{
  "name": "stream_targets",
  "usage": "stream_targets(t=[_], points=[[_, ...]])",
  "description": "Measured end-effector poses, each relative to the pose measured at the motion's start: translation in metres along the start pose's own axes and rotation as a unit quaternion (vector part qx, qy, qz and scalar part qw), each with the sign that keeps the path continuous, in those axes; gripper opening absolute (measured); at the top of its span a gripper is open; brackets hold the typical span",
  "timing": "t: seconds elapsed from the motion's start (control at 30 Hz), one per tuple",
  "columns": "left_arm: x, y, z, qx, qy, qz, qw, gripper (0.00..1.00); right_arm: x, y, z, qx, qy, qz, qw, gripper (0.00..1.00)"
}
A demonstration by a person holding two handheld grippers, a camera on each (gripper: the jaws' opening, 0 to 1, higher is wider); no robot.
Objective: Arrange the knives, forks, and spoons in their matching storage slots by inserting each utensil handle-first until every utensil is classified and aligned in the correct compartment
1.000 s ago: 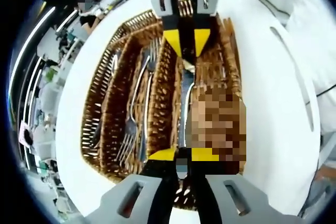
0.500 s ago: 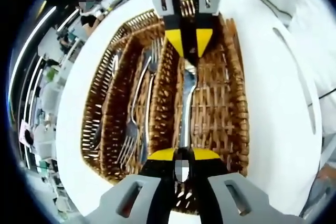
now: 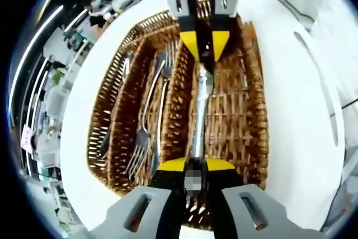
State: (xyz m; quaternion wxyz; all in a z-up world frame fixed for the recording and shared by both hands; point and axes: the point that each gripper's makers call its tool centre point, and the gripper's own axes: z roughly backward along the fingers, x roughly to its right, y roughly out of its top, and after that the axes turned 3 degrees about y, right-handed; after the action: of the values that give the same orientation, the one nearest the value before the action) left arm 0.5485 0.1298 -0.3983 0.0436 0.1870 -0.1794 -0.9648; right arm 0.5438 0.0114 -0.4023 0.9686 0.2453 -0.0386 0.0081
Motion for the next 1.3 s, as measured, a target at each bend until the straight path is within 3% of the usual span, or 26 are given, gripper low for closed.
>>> stream_targets(t=[0.6, 1.3], points=[[0.0015, -0.0001, 0.0004, -0.003, 0.001, -0.001, 1.0000, 0.09, -0.0011, 0.0019, -0.0002, 0.013, 0.000, -0.014, 0.9998, 0.12], [0.0015, 0.0005, 0.0007, -0.004, -0.001, 0.001, 1.0000, 0.09, 0.0013, -0.0070, 0.0045, -0.008, -0.018, -0.017, 0.9997, 0.12]])
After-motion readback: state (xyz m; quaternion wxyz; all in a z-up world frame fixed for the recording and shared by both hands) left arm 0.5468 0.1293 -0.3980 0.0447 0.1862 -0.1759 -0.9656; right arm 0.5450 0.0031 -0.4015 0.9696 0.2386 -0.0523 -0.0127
